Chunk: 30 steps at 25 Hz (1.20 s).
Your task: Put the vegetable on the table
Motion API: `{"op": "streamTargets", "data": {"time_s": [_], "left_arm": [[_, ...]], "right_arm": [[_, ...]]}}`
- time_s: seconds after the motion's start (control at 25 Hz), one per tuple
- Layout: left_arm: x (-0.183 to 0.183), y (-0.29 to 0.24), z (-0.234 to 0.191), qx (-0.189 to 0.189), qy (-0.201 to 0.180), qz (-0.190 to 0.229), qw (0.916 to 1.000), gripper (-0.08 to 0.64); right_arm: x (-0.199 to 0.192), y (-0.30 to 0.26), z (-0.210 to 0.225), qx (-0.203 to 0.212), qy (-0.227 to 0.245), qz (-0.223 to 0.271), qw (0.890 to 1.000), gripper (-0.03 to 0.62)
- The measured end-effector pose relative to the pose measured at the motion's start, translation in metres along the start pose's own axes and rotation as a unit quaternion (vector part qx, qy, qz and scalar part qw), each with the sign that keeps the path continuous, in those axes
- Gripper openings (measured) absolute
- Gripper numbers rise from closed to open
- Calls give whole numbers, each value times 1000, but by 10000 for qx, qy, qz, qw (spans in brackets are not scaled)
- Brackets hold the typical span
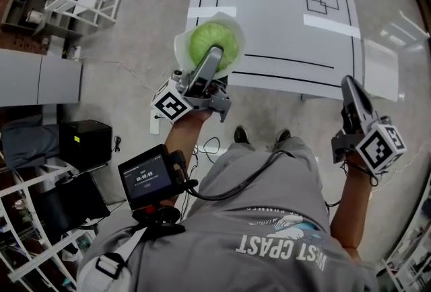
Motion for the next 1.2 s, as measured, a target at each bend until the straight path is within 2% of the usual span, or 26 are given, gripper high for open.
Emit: {"op": "streamTargets", "data": {"time_s": [0.2, 0.28, 0.36, 0.48, 0.6, 0.76, 1.04, 1.2], "left_arm": [[1, -27, -6, 22, -62, 25, 10000, 339], [-6, -39, -13, 73, 113, 185, 9997, 339], [-21, -56, -26, 177, 279, 322, 9989, 339], [-37, -93, -49, 297, 98, 331, 9990, 339], [-32, -111, -44, 318, 81, 497, 9982, 339], [-34, -112, -39, 419, 244, 628, 9968, 339], [-32, -115, -66, 568, 286, 207, 9978, 339], [-21, -122, -92, 605, 144, -254, 9977, 339]], "right_arm": [[18, -3, 24, 76, 13, -112, 9999, 8], [30, -7, 41, 100, 46, -126, 9999, 8], [40, -15, 71, 195, 6, -140, 9997, 8], [65, -35, 122, 417, 60, -137, 9990, 8], [89, -37, 128, 548, 170, -192, 9982, 8], [90, -33, 127, 602, 99, -317, 9976, 8], [87, -35, 134, 312, -19, -284, 9991, 8], [90, -43, 120, 116, -24, -116, 9999, 8]]}}
Point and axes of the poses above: the fingertips, and each gripper's own axes: y backward along the fingers, z to its right, x out of its top, the point moved 9 cm from there along y, backward along the fingers, and after that the axes turned 9 degrees about -z, right-handed, at the moved point
